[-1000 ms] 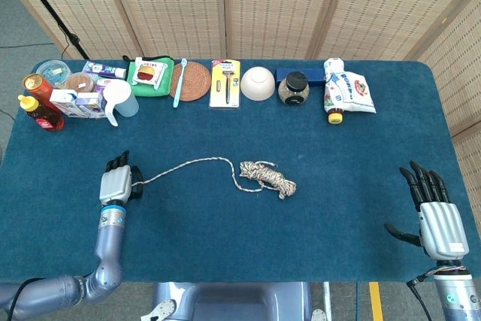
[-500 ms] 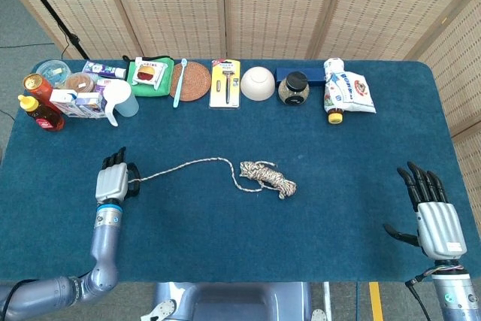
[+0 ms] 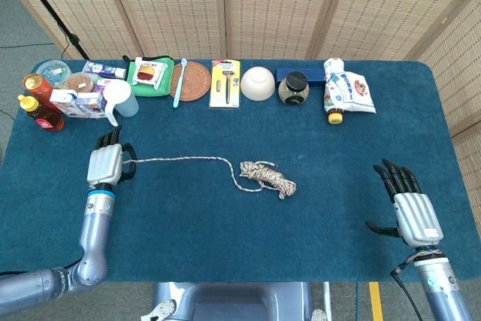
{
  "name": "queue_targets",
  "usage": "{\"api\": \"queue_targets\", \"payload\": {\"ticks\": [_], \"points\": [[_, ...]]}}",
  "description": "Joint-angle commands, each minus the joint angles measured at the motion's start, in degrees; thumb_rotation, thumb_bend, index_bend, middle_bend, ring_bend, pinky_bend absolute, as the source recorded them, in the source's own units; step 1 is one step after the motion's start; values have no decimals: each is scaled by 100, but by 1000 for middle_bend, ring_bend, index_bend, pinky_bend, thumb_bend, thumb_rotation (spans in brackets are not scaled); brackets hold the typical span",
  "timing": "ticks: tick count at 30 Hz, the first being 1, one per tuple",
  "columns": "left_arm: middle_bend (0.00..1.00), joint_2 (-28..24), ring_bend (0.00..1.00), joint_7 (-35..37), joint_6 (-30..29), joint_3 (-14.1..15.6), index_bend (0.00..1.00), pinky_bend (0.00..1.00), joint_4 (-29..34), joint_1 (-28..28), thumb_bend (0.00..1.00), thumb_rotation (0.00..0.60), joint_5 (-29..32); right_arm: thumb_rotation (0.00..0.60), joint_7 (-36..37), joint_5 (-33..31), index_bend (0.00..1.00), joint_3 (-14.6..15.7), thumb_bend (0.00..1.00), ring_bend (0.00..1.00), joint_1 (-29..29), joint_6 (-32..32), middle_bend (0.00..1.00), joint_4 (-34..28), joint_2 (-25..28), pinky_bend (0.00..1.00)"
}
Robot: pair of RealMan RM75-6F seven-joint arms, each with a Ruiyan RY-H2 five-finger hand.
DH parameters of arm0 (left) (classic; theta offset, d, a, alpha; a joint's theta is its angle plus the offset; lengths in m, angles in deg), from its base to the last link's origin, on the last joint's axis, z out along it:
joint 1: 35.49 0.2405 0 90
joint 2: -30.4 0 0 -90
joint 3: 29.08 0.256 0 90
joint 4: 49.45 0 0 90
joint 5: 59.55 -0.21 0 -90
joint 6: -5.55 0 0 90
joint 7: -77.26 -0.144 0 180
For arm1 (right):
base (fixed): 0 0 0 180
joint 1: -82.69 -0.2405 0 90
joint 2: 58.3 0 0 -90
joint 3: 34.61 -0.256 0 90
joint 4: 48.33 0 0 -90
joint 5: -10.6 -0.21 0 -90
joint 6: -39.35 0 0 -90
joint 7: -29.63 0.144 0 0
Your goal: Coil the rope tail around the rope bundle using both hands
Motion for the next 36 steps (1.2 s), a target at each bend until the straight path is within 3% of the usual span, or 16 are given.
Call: {"api": "queue_targets", "payload": {"ticks": [1, 8, 13, 24, 36], "points": [[0, -166, 0, -115, -59, -128, 567, 0, 237, -110, 448, 600, 26, 600, -47, -548, 0, -245, 0, 0, -560, 815, 0, -383, 145, 0], [0, -388, 0, -233, -265, -269, 567, 0, 742, -263, 448, 600, -35, 600, -677, -1527, 0, -596, 0, 0, -1562, 1862, 0, -349, -387, 0], [0, -516, 0, -244, -373, -273, 567, 0, 1045, -293, 448, 600, -64, 600, -1053, -2380, 0, -726, 0, 0, -2043, 2132, 0, -383, -689, 0], [0, -812, 0, -136, -619, -230, 567, 0, 1487, -281, 448, 600, -285, 600, -2237, -4228, 0, -689, 0, 0, -3094, 1929, 0, -103, -1657, 0], [0, -1037, 0, 127, -634, -126, 567, 0, 1646, -197, 449, 600, -409, 600, -2757, -5198, 0, -599, 0, 0, -3754, 1756, 0, 749, -2431, 0]]}}
